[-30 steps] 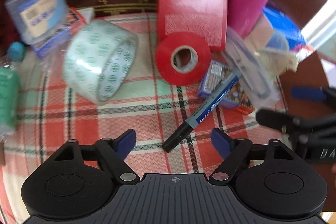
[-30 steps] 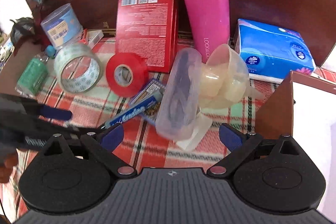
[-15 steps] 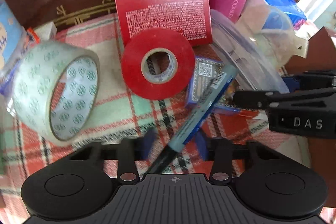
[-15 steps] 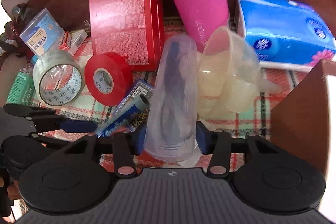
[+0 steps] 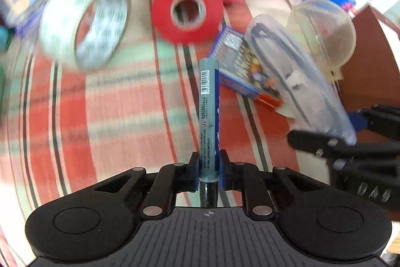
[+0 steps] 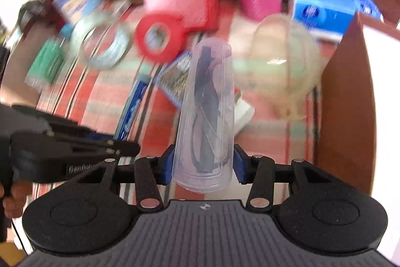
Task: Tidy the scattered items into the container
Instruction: 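Grasp the blue marker with the left tool while the right tool grasps the clear pencil case, then carry the marker and pencil case to the cardboard box with both tools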
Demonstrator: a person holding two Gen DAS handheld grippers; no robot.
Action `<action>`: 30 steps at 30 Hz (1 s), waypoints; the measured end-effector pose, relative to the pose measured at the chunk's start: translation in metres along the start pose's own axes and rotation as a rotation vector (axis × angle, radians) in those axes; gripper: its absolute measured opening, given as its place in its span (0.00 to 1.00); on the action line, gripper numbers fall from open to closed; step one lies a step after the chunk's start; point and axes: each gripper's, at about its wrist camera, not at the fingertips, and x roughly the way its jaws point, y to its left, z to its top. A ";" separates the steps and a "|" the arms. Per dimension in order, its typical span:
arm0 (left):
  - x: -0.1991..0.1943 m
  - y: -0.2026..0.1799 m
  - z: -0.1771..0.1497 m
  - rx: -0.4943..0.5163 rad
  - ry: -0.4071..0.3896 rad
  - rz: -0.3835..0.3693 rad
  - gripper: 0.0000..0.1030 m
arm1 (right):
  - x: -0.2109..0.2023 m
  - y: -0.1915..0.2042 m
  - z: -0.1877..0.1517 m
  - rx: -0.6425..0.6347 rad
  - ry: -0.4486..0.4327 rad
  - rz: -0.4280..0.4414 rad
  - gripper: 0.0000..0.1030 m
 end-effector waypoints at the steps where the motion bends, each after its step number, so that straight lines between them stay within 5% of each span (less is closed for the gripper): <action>1: -0.002 -0.001 -0.010 -0.001 0.009 0.000 0.09 | -0.001 0.003 -0.009 -0.005 0.014 0.003 0.48; 7: -0.012 0.000 -0.059 -0.005 0.047 -0.007 0.11 | -0.005 0.022 -0.059 -0.043 0.110 0.015 0.48; 8: -0.013 0.001 -0.063 -0.012 0.042 -0.007 0.20 | -0.005 0.025 -0.065 -0.049 0.123 0.015 0.49; 10: -0.015 0.004 -0.069 -0.030 0.033 -0.011 0.22 | -0.005 0.026 -0.074 -0.048 0.134 0.010 0.52; 12: -0.016 0.006 -0.071 -0.049 0.028 -0.019 0.34 | -0.007 0.026 -0.076 -0.049 0.127 0.016 0.58; 22: -0.014 -0.001 -0.072 -0.065 0.030 -0.006 0.40 | 0.002 0.024 -0.059 -0.086 0.081 -0.023 0.62; 26: -0.013 0.001 -0.074 -0.055 0.033 0.005 0.35 | 0.006 0.023 -0.057 -0.094 0.076 -0.012 0.62; 28: -0.013 0.001 -0.076 -0.037 0.036 0.014 0.14 | 0.007 0.023 -0.056 -0.099 0.081 -0.010 0.63; 30: -0.014 0.003 -0.078 -0.016 0.045 0.009 0.11 | 0.008 0.025 -0.055 -0.108 0.090 -0.014 0.62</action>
